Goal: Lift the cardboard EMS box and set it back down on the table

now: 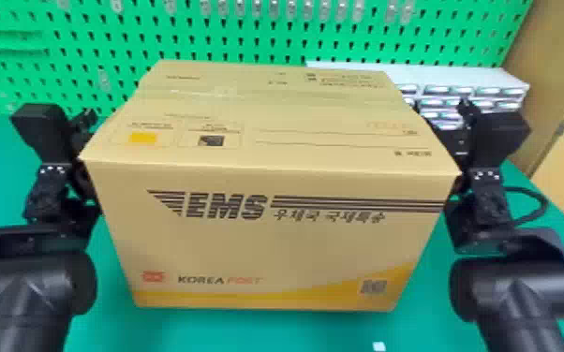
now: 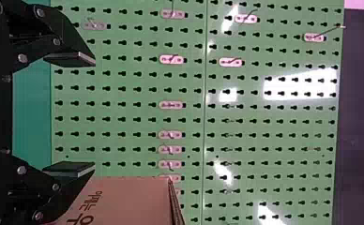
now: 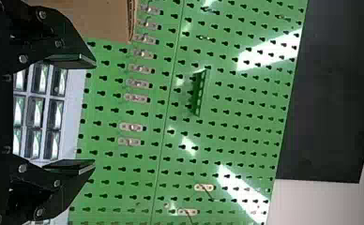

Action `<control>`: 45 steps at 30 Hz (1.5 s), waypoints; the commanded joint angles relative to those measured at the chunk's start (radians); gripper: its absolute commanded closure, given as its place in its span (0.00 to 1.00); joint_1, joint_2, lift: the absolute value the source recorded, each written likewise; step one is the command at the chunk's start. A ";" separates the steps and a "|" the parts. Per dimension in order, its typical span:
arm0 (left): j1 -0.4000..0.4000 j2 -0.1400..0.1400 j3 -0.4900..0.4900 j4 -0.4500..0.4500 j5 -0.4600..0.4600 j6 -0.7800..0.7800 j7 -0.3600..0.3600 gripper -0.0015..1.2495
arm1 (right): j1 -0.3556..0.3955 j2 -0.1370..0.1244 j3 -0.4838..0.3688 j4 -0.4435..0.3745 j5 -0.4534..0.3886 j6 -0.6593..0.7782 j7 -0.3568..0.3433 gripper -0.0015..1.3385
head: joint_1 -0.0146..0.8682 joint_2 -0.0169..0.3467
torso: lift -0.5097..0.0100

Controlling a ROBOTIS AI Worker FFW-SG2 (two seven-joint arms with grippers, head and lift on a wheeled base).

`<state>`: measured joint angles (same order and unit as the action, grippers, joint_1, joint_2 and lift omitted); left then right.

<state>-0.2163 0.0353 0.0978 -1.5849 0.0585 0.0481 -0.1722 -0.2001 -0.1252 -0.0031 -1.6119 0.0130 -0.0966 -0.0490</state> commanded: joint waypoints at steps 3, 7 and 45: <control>0.012 0.005 -0.004 0.000 -0.005 0.009 -0.001 0.37 | 0.010 0.006 -0.003 0.000 0.012 0.000 0.000 0.38 | 0.78 0.01 | 0.79; 0.020 0.005 -0.007 0.002 -0.005 0.009 -0.001 0.37 | 0.016 0.006 -0.003 0.004 0.015 0.000 0.000 0.38 | 0.78 0.01 | 0.79; 0.112 0.005 0.040 0.086 -0.032 0.010 -0.001 0.37 | 0.120 0.029 -0.054 0.101 -0.011 0.000 0.000 0.38 | 0.78 0.01 | 0.79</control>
<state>-0.1051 0.0396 0.1283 -1.4992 0.0274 0.0583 -0.1733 -0.0849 -0.0988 -0.0467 -1.5112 0.0031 -0.0964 -0.0491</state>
